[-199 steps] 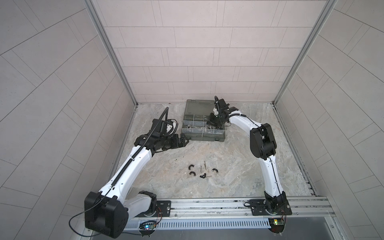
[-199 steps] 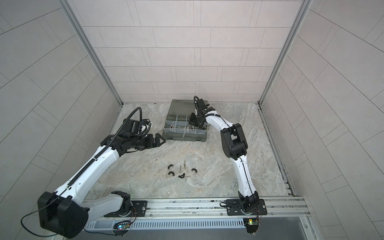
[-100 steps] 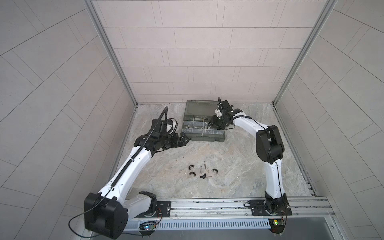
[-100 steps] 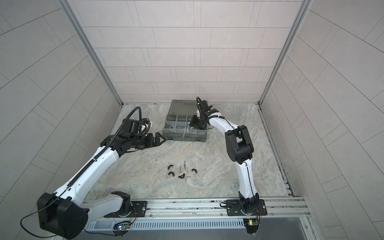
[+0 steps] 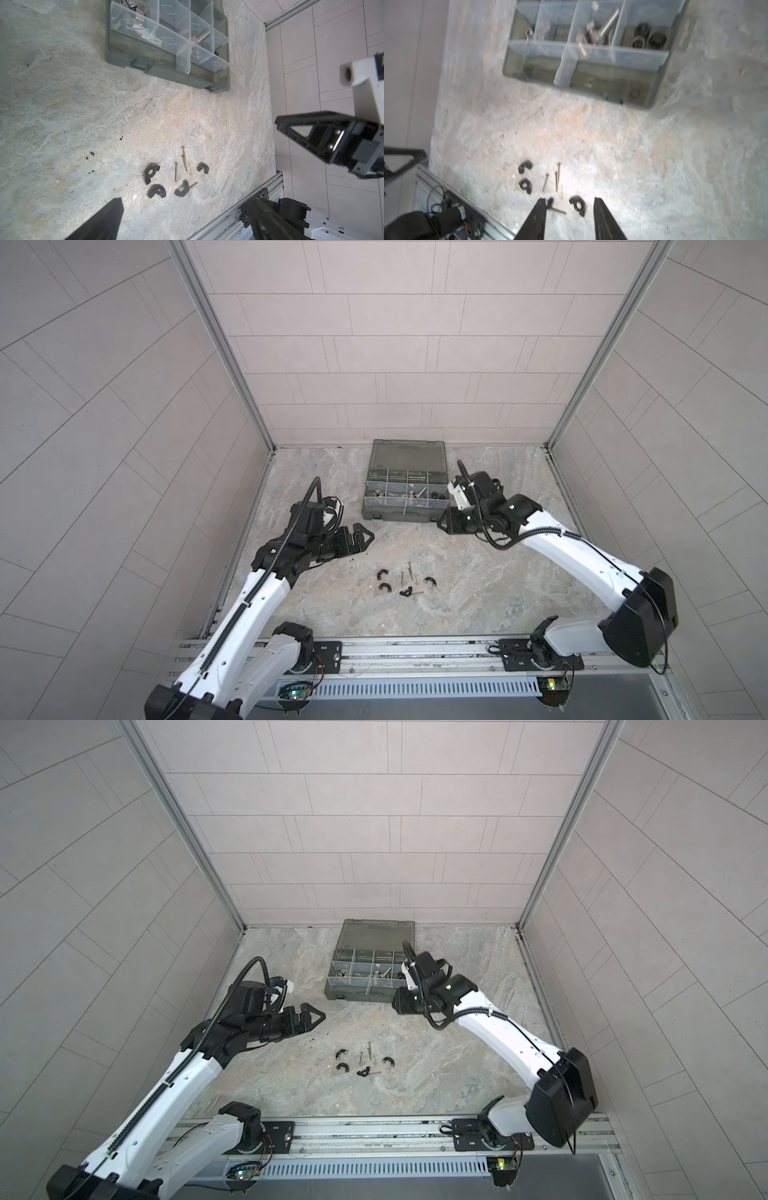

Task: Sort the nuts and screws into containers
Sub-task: 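Move the open right gripper back toward the wing nuts and screws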

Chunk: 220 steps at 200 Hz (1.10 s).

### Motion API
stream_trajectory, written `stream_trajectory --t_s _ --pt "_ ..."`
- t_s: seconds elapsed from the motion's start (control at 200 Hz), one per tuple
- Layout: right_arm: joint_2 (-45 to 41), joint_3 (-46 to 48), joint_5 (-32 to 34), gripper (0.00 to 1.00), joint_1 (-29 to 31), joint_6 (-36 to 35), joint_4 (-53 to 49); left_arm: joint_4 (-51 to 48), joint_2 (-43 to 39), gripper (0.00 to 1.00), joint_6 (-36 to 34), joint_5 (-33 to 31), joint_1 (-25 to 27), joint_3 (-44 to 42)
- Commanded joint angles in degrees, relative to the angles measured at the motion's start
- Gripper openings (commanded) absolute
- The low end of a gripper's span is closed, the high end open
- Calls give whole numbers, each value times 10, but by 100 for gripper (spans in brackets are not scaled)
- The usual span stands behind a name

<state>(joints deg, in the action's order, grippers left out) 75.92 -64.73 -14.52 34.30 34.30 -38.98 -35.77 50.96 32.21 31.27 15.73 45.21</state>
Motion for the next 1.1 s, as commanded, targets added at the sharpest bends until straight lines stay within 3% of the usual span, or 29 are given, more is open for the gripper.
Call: stream_trajectory --t_s 0.0,0.18,0.47,0.67,1.096 --pt "-65 61 55 39 15 1 -37 -2 -14 100 24 3 7 -27" --pt "-134 165 51 38 30 8 -9 2 -18 100 39 -23 16 -60" --pt "-116 217 41 35 54 -4 28 45 75 96 41 -28 20 -43" --pt "-55 198 31 34 66 -21 48 45 128 93 23 -18 31 -16" --pt "97 136 50 30 146 2 90 -22 77 94 -35 -42 31 -5"
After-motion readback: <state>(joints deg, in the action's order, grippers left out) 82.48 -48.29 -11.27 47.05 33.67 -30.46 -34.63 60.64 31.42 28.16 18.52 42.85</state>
